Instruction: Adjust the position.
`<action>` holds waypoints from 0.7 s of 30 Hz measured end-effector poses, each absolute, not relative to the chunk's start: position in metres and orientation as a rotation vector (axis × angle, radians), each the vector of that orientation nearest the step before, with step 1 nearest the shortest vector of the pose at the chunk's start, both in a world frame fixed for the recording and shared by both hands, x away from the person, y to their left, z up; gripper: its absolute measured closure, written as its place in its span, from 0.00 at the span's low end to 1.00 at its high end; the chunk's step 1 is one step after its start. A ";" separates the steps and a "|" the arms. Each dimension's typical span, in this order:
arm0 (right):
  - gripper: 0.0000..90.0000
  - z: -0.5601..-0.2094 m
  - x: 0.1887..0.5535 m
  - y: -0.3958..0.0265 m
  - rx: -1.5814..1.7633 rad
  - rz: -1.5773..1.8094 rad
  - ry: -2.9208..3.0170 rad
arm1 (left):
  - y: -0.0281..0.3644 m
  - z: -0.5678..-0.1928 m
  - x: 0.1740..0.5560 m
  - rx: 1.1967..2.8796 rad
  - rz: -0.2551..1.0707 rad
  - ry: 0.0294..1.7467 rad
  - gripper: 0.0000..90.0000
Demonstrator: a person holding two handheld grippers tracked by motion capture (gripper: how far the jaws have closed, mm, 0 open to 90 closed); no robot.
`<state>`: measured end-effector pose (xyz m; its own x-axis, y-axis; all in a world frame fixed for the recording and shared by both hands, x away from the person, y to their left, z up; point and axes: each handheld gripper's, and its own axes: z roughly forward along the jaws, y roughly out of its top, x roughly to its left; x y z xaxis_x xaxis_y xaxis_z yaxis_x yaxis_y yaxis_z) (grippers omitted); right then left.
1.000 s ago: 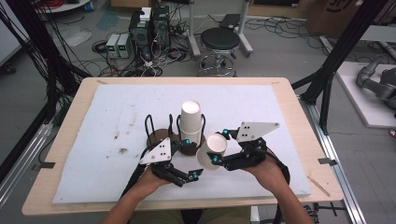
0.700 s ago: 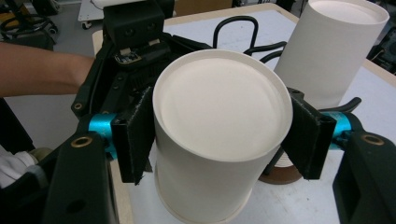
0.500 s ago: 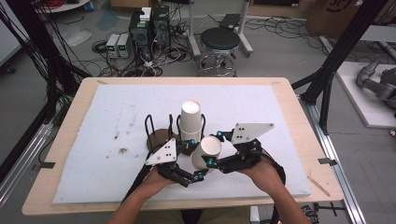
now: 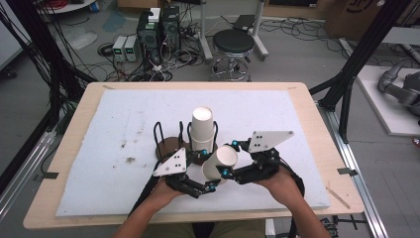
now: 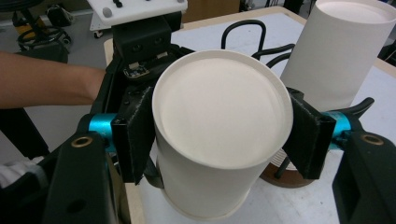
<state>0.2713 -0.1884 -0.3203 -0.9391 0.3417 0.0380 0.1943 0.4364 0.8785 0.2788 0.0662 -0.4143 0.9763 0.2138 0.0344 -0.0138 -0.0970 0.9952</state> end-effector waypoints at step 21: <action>0.28 -0.324 0.275 -0.197 0.419 1.481 2.587 | 0.067 -0.391 0.281 1.934 0.153 0.195 0.33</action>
